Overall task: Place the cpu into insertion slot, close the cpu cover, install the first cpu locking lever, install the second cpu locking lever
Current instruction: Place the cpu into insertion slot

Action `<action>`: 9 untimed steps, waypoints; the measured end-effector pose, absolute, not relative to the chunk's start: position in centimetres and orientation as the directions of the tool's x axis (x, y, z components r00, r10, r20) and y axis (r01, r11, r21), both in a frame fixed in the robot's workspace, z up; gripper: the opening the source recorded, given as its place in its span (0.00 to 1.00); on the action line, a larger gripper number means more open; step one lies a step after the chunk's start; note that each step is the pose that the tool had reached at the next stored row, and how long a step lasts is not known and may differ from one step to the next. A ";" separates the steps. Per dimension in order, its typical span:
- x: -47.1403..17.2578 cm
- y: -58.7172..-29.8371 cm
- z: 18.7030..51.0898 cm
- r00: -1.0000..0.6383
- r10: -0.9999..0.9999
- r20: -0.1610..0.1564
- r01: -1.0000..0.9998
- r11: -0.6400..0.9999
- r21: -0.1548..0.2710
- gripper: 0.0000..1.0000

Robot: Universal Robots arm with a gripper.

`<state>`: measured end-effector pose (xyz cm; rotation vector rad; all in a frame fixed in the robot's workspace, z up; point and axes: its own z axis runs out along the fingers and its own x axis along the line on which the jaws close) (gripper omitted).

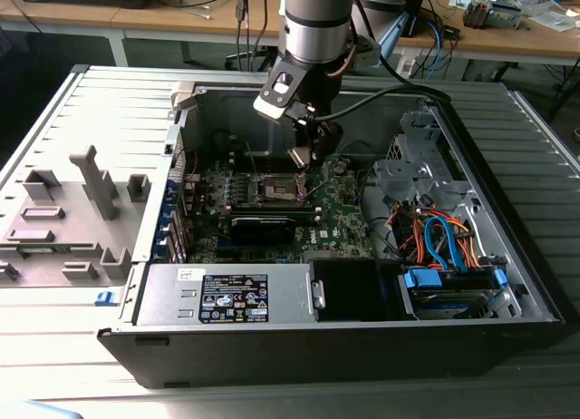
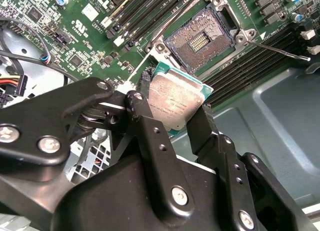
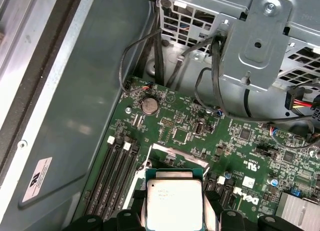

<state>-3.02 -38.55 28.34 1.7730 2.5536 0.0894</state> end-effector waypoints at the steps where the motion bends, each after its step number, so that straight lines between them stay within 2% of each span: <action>1: -3.0 -38.6 28.3 -0.348 0.938 0.007 0.936 0.346 0.065 0.54; 9: -3.0 -38.6 28.3 -0.337 0.941 0.007 0.940 0.336 0.065 0.54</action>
